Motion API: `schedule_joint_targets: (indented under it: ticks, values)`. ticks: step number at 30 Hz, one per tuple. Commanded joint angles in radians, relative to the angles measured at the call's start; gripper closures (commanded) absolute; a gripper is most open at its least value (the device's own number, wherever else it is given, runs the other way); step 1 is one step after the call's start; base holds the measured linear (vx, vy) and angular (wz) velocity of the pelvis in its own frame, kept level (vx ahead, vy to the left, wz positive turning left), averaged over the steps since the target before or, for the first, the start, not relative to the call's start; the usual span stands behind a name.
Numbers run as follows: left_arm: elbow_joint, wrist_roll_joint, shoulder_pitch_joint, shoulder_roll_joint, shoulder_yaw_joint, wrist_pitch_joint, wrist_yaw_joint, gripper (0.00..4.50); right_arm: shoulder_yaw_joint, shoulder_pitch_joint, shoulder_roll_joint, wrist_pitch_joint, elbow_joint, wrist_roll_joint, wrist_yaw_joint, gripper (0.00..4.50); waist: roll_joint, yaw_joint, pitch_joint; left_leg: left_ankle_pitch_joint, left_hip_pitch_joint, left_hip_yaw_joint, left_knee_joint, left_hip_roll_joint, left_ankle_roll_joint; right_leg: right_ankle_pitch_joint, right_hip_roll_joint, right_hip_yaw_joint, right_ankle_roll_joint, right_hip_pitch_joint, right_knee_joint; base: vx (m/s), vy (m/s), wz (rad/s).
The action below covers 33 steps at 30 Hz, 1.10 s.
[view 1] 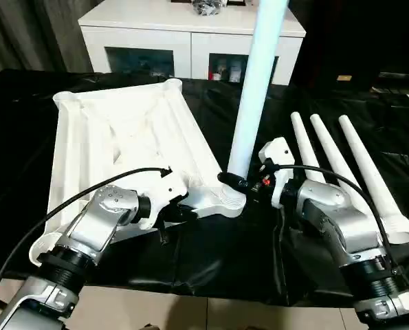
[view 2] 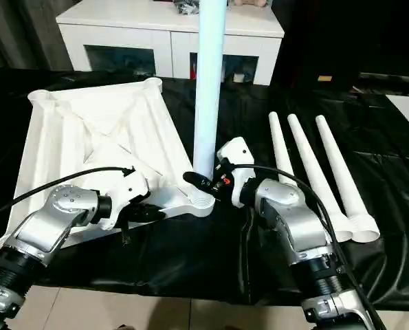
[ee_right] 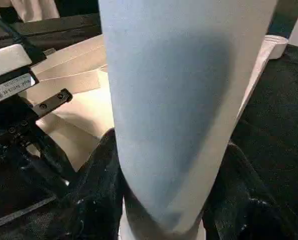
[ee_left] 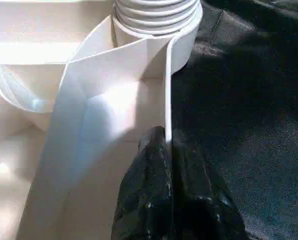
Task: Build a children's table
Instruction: Rotate leg to tighten
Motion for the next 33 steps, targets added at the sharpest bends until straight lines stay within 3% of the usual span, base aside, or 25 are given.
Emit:
schedule_joint_targets:
  ticks: [1, 7, 11, 12, 13, 15, 16, 17, 18, 19, 20, 22, 23, 26, 33]
  values:
    - [0.016, -0.018, -0.024, -0.016, 0.063, -0.008, 0.059, 4.50, 0.008, 0.027, 0.001, 0.041, 0.135, -0.082, -0.095, 2.66, -0.006, -0.004, -0.041, -0.359, 0.013, -0.045, -0.096, 0.062, -0.014, -0.538, -0.087, 0.043, -0.131, 0.010, -0.106, 0.000, 0.000, 0.00]
    - [0.099, 0.018, -0.061, -0.083, 0.092, 0.040, 0.228, 4.50, -0.025, -0.025, 0.069, 0.025, 0.281, -0.156, -0.336, 2.66, -0.009, -0.013, -0.038, -0.394, 0.019, -0.051, -0.094, 0.056, -0.026, -0.654, -0.087, 0.037, -0.089, 0.002, -0.120, 0.000, 0.000, 0.00]
    - [0.124, 0.036, -0.095, -0.171, 0.101, 0.119, 0.357, 4.50, -0.065, -0.100, 0.130, 0.018, 0.441, -0.189, -0.566, 2.66, -0.008, -0.022, -0.039, -0.424, 0.021, -0.056, -0.098, 0.055, -0.033, -0.661, -0.087, 0.030, -0.080, 0.003, -0.124, 0.000, 0.000, 0.00]
    - [0.126, 0.039, -0.100, -0.184, 0.101, 0.133, 0.375, 4.50, -0.072, -0.111, 0.139, 0.018, 0.463, -0.191, -0.597, 2.67, -0.003, -0.027, -0.040, -0.427, 0.025, -0.055, -0.099, 0.056, -0.039, -0.632, -0.086, 0.028, -0.093, 0.000, -0.124, 0.000, 0.000, 0.00]
    - [0.128, 0.044, -0.117, -0.225, 0.102, 0.165, 0.422, 4.50, -0.086, -0.140, 0.164, 0.010, 0.517, -0.188, -0.663, 2.67, -0.006, -0.028, -0.044, -0.420, 0.022, -0.056, -0.103, 0.057, -0.039, -0.580, -0.085, 0.025, -0.101, 0.009, -0.122, 0.000, 0.000, 0.00]
    - [0.132, 0.049, -0.138, -0.276, 0.105, 0.201, 0.481, 4.50, -0.110, -0.180, 0.198, -0.002, 0.589, -0.177, -0.744, 2.67, -0.003, -0.034, -0.043, -0.434, 0.026, -0.053, -0.104, 0.057, -0.037, -0.515, -0.080, 0.024, -0.124, 0.005, -0.121, 0.000, 0.000, 0.00]
    - [0.133, 0.049, -0.146, -0.296, 0.107, 0.214, 0.503, 4.50, -0.119, -0.191, 0.208, -0.005, 0.609, -0.172, -0.765, 2.67, -0.005, -0.035, -0.043, -0.440, 0.028, -0.051, -0.103, 0.057, -0.036, -0.499, -0.081, 0.024, -0.130, 0.006, -0.121, 0.000, 0.000, 0.00]
    - [0.135, 0.051, -0.163, -0.344, 0.111, 0.238, 0.552, 4.50, -0.135, -0.219, 0.229, -0.012, 0.654, -0.164, -0.818, 2.67, -0.008, -0.036, -0.046, -0.422, 0.020, -0.052, -0.106, 0.057, -0.028, -0.458, -0.082, 0.024, -0.138, 0.015, -0.118, 0.000, 0.000, 0.00]
    - [0.140, 0.048, -0.179, -0.390, 0.124, 0.253, 0.605, 4.50, -0.152, -0.243, 0.246, -0.020, 0.690, -0.150, -0.856, 2.67, -0.010, -0.037, -0.048, -0.398, 0.018, -0.048, -0.105, 0.057, -0.025, -0.413, -0.083, 0.028, -0.151, 0.015, -0.112, 0.000, 0.000, 0.00]
    - [0.143, 0.046, -0.191, -0.427, 0.134, 0.264, 0.649, 4.50, -0.163, -0.263, 0.259, -0.029, 0.719, -0.142, -0.886, 2.67, -0.012, -0.034, -0.049, -0.389, 0.023, -0.043, -0.102, 0.055, -0.019, -0.387, -0.082, 0.029, -0.158, 0.012, -0.113, 0.000, 0.000, 0.00]
    - [0.136, 0.046, -0.195, -0.461, 0.144, 0.266, 0.686, 4.50, -0.170, -0.288, 0.272, -0.053, 0.753, -0.139, -0.924, 2.67, -0.017, -0.033, -0.052, -0.375, 0.021, -0.043, -0.102, 0.055, -0.014, -0.367, -0.084, 0.029, -0.163, 0.016, -0.111, 0.000, 0.000, 0.00]
    - [0.129, 0.045, -0.192, -0.470, 0.147, 0.267, 0.695, 4.50, -0.174, -0.295, 0.276, -0.062, 0.763, -0.136, -0.933, 2.67, -0.017, -0.025, -0.059, -0.289, 0.007, -0.037, -0.100, 0.055, 0.013, -0.248, -0.087, 0.032, -0.180, 0.029, -0.100, 0.000, 0.000, 0.00]
    - [0.120, 0.042, -0.190, -0.481, 0.153, 0.274, 0.709, 4.50, -0.181, -0.305, 0.280, -0.076, 0.781, -0.135, -0.955, 2.67, -0.021, -0.024, -0.059, -0.276, 0.009, -0.035, -0.098, 0.055, 0.022, -0.224, -0.085, 0.032, -0.185, 0.027, -0.099, 0.054, 0.001, 0.03]
    - [0.093, 0.047, -0.181, -0.488, 0.165, 0.301, 0.741, 4.50, -0.195, -0.341, 0.288, -0.130, 0.847, -0.143, -0.980, 2.67, -0.026, -0.024, -0.062, -0.282, 0.010, -0.032, -0.095, 0.053, 0.041, -0.256, -0.086, 0.029, -0.186, 0.024, -0.102, 0.035, -0.013, 0.02]
    - [0.085, 0.062, -0.169, -0.445, 0.166, 0.313, 0.732, 4.50, -0.215, -0.384, 0.302, -0.221, 0.876, -0.118, -0.892, 2.67, -0.020, -0.022, -0.068, -0.224, 0.004, -0.028, -0.093, 0.056, 0.055, -0.171, -0.088, 0.016, -0.206, 0.031, -0.091, 0.000, 0.000, 0.00]
